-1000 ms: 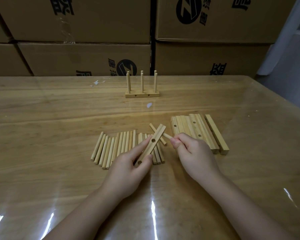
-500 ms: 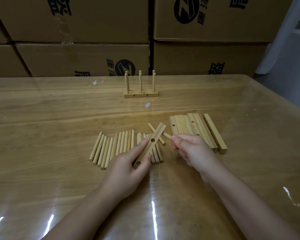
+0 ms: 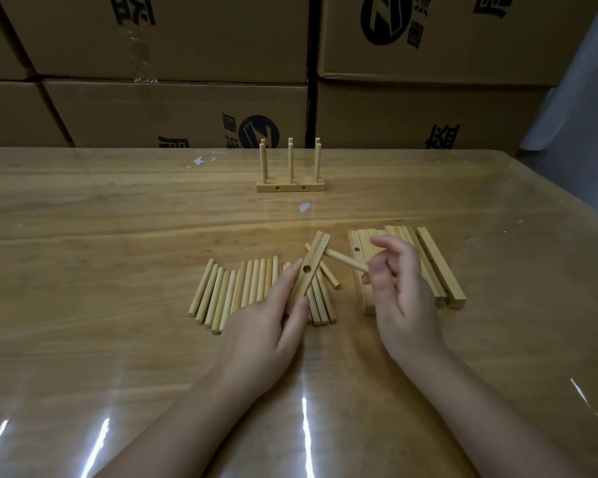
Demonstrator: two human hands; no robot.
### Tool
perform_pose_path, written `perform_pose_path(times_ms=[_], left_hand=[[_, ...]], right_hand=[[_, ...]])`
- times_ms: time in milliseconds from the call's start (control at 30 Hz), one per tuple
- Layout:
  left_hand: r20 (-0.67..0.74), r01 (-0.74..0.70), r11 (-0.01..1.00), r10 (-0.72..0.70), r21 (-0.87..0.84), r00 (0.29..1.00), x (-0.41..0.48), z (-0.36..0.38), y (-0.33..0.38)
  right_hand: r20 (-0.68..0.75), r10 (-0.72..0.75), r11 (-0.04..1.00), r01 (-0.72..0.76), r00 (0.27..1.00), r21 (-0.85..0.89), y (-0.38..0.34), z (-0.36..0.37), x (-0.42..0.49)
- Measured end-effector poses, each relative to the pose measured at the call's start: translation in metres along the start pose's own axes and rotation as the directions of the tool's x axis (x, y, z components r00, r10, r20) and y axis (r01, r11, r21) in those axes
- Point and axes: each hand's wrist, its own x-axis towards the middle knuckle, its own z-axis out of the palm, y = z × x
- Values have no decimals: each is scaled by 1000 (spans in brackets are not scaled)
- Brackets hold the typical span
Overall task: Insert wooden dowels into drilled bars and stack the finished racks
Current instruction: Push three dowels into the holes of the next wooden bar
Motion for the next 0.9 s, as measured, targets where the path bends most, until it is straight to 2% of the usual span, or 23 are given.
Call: perform_pose_path(times_ms=[100, 167, 267, 367, 433, 567, 667, 900], left_hand=[[0, 104, 982, -106, -158, 994, 2, 2, -5], [15, 118, 942, -119, -314, 993, 3, 4, -5], [48, 130, 844, -123, -520, 991, 3, 3, -3], [140, 212, 683, -161, -699, 977, 6, -1, -2], [191, 256, 611, -172, -749, 967, 9, -3, -3], [217, 277, 553, -173, -786, 961, 12, -6, -4], [208, 262, 568, -159, -780, 965, 13, -7, -3], [163, 238, 592, -179, -770, 970, 13, -9, -3]], right_hand=[[-91, 5, 993, 6, 996, 120, 1, -1, 0], [-81, 0, 998, 6, 997, 63, 1, 0, -1], [84, -2, 986, 16, 996, -164, 0, 7, -5], [337, 56, 881, 112, 940, -459, -3, 12, -5], [470, 146, 805, 171, 871, -568, -2, 12, -5], [532, 248, 760, 178, 810, -625, 2, 12, -5], [542, 266, 730, 200, 797, -654, 2, 12, -4], [510, 257, 733, 179, 821, -657, 3, 13, -4]])
